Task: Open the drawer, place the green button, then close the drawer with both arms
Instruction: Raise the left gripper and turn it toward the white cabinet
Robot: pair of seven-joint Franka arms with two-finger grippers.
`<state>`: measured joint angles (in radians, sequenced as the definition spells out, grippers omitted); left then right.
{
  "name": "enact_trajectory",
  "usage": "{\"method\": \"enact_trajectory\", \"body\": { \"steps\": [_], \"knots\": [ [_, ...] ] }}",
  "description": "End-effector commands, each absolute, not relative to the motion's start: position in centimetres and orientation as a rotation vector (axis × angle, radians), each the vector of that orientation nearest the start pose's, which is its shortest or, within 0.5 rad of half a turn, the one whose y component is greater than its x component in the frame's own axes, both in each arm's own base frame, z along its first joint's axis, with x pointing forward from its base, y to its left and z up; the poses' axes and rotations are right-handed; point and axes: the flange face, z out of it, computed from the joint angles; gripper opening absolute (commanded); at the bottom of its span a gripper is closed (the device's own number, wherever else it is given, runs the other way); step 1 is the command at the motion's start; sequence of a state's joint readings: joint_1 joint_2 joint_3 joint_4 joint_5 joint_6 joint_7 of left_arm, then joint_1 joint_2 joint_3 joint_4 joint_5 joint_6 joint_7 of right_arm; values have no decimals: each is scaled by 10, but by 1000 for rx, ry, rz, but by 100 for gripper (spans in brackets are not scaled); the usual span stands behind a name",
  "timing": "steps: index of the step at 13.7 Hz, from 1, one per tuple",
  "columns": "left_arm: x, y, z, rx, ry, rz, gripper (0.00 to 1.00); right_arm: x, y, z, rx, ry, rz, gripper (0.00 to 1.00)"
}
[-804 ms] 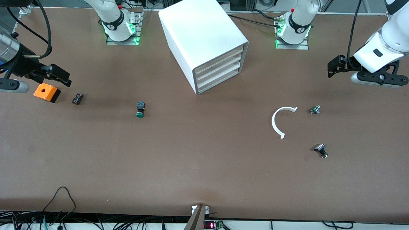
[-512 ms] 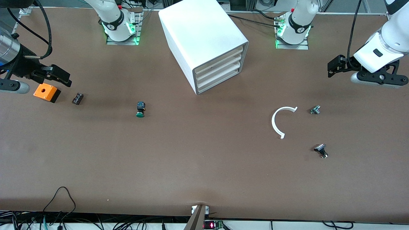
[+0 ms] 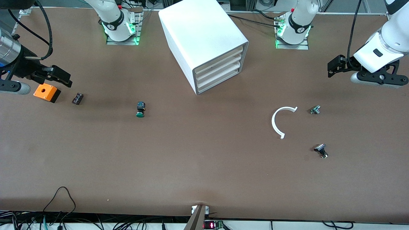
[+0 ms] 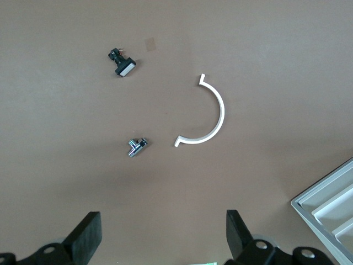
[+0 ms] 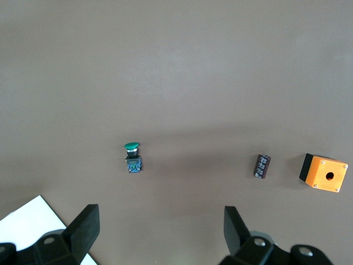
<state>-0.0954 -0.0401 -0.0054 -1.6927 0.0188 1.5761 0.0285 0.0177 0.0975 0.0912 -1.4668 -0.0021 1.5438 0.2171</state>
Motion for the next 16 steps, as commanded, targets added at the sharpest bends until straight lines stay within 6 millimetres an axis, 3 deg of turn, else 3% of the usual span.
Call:
{"method": "enact_trajectory", "body": {
  "steps": [1,6,9,16],
  "knots": [
    [539,-54,594,-3088,229,148,99,580,66,622,-3104,162,25,100],
    [541,-62,592,-3074,249,337,99,581,64,619,-3117,146,26,100],
    [531,-68,587,-3054,273,523,99,581,67,615,-3116,158,39,100],
    [519,-114,570,-3326,420,870,99,584,68,598,-3122,146,129,100]
  ]
}}
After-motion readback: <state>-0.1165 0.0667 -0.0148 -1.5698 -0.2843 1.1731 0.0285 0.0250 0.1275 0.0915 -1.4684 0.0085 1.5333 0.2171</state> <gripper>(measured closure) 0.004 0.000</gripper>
